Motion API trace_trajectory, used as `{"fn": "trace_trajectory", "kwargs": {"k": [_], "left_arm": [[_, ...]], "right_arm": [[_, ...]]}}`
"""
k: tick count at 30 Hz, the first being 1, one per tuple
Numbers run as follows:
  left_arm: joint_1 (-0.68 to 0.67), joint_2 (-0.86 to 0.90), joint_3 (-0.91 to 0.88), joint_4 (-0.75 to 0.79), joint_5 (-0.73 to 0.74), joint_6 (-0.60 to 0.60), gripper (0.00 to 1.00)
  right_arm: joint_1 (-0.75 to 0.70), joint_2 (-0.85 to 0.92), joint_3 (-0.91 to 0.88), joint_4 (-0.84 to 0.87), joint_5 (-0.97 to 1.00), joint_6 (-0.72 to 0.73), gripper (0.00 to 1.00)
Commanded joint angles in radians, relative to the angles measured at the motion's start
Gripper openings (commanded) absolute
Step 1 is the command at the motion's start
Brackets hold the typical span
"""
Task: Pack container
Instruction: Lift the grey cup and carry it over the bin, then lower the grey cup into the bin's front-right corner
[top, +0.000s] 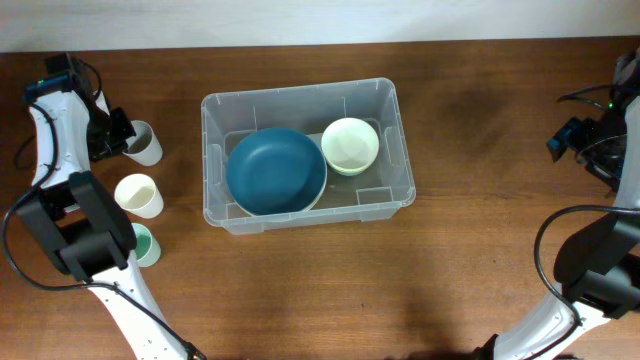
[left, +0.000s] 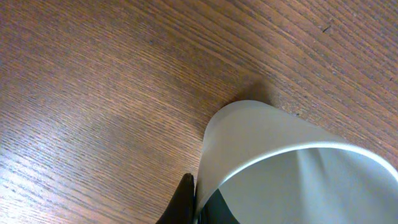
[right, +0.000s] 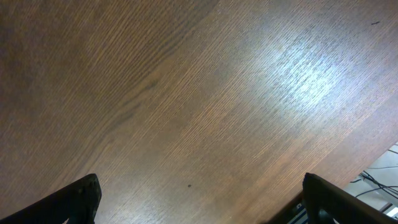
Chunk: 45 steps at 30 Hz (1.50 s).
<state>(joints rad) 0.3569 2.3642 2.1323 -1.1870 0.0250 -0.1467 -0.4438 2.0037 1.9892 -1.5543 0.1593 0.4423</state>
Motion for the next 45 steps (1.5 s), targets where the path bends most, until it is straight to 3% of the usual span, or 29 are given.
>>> {"fn": "trace_trajectory", "kwargs": {"k": [1, 6, 10, 14, 20, 22, 28, 33, 45], "left_arm": [[0.011, -0.012, 0.083, -0.020, 0.001, 0.005, 0.01], [0.013, -0.060, 0.277, -0.104, 0.032, 0.002, 0.01], [0.005, -0.149, 0.464, -0.191, 0.217, 0.002, 0.01], [-0.064, -0.265, 0.519, -0.233, 0.318, 0.002, 0.01], [-0.347, -0.328, 0.518, -0.340, 0.312, 0.033, 0.01], [-0.502, -0.309, 0.518, -0.377, 0.251, 0.033, 0.01], [-0.735, -0.259, 0.518, -0.380, 0.084, 0.012, 0.01], [-0.844, -0.180, 0.518, -0.401, 0.053, -0.002, 0.02], [-0.938, 0.023, 0.518, -0.472, 0.064, -0.002, 0.01]], "right_arm": [[-0.002, 0.000, -0.003, 0.000, 0.006, 0.008, 0.99], [-0.002, 0.000, -0.003, 0.000, 0.006, 0.008, 0.99], [-0.002, 0.000, -0.003, 0.000, 0.006, 0.008, 0.99], [-0.002, 0.000, -0.003, 0.000, 0.006, 0.008, 0.99], [-0.002, 0.000, -0.003, 0.000, 0.006, 0.008, 0.99], [-0.002, 0.000, -0.003, 0.000, 0.006, 0.008, 0.99], [-0.002, 0.000, -0.003, 0.000, 0.006, 0.008, 0.99], [-0.002, 0.000, -0.003, 0.000, 0.006, 0.008, 0.99], [-0.002, 0.000, -0.003, 0.000, 0.006, 0.008, 0.99]]}}
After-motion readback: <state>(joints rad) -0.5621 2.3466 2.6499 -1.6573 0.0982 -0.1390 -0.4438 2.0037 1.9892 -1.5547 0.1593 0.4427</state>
